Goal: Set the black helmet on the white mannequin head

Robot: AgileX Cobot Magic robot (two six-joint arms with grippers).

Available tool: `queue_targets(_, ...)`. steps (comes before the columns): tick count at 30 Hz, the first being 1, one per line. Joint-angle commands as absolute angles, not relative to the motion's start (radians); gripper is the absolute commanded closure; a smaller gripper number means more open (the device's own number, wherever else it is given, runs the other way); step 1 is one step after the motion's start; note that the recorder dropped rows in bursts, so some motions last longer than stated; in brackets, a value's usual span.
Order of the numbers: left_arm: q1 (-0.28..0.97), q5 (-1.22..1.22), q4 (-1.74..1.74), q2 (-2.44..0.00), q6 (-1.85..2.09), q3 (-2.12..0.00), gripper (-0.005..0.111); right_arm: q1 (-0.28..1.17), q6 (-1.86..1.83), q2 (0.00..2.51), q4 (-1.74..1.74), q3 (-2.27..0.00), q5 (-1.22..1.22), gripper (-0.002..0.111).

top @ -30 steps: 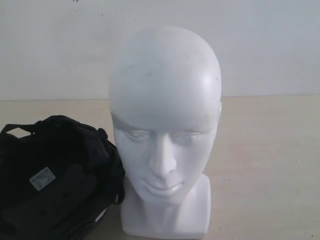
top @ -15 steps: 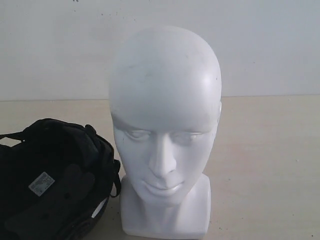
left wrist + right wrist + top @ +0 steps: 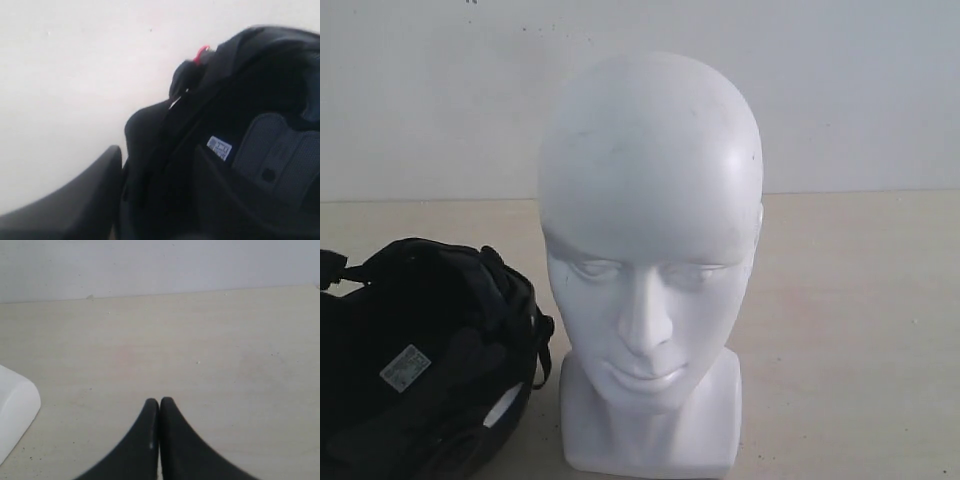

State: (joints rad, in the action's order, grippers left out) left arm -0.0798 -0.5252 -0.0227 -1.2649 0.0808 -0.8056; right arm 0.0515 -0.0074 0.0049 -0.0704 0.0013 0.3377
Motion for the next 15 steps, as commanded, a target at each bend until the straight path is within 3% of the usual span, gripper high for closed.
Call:
queue_targets(1,-0.077,-0.614,-0.031,-1.250,0.072,-0.894,0.063,0.050,-0.007,0.000,-0.071,0.000,0.334,0.108)
queue_targets(15,-0.003,-0.998,0.296,-1.153,0.446,-1.006,0.063,0.050,-0.007,0.000,-0.071,0.000,0.334,0.108)
